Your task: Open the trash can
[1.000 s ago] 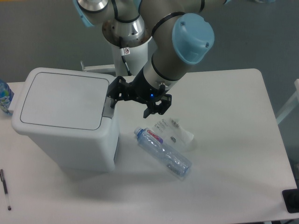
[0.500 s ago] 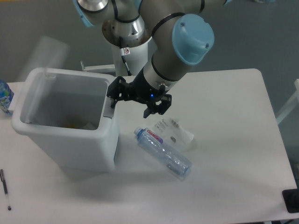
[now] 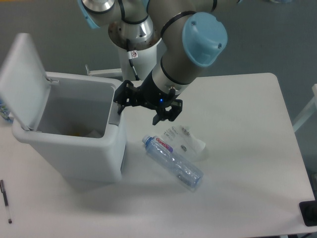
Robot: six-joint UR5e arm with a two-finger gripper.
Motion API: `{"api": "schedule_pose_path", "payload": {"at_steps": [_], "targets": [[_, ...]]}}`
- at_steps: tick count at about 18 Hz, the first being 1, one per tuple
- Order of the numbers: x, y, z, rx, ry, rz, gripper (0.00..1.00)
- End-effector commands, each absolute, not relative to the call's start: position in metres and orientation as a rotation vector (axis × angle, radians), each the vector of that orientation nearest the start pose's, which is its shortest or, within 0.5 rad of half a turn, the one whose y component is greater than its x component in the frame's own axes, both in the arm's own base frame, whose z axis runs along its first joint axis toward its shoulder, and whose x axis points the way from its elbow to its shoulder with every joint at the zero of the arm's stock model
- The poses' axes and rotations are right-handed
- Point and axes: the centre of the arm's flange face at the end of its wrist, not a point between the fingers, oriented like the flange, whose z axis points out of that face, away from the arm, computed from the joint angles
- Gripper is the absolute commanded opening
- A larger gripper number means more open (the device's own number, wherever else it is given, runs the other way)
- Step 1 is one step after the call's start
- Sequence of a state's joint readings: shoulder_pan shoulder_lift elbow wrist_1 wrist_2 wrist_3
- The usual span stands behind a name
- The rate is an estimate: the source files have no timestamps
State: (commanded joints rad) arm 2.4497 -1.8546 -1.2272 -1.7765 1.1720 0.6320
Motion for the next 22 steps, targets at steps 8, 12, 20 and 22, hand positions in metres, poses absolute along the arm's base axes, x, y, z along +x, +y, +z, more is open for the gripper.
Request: {"api": "schedule_pose_path", "payload": {"at_steps": [8,12,20,22], "targets": [[-0.399,0.486,0.486,-2.871,-0.280,-0.404,1.00],[-0.429,0.463,0.478,-2.887,-0.181,-0.360,1.00],[-0.488,0.441,0.437,-2.997,0.107,-0.179,1.00],[-0.499,0.435,0.433,-3.018,0.180,-0.119,1.00]]}}
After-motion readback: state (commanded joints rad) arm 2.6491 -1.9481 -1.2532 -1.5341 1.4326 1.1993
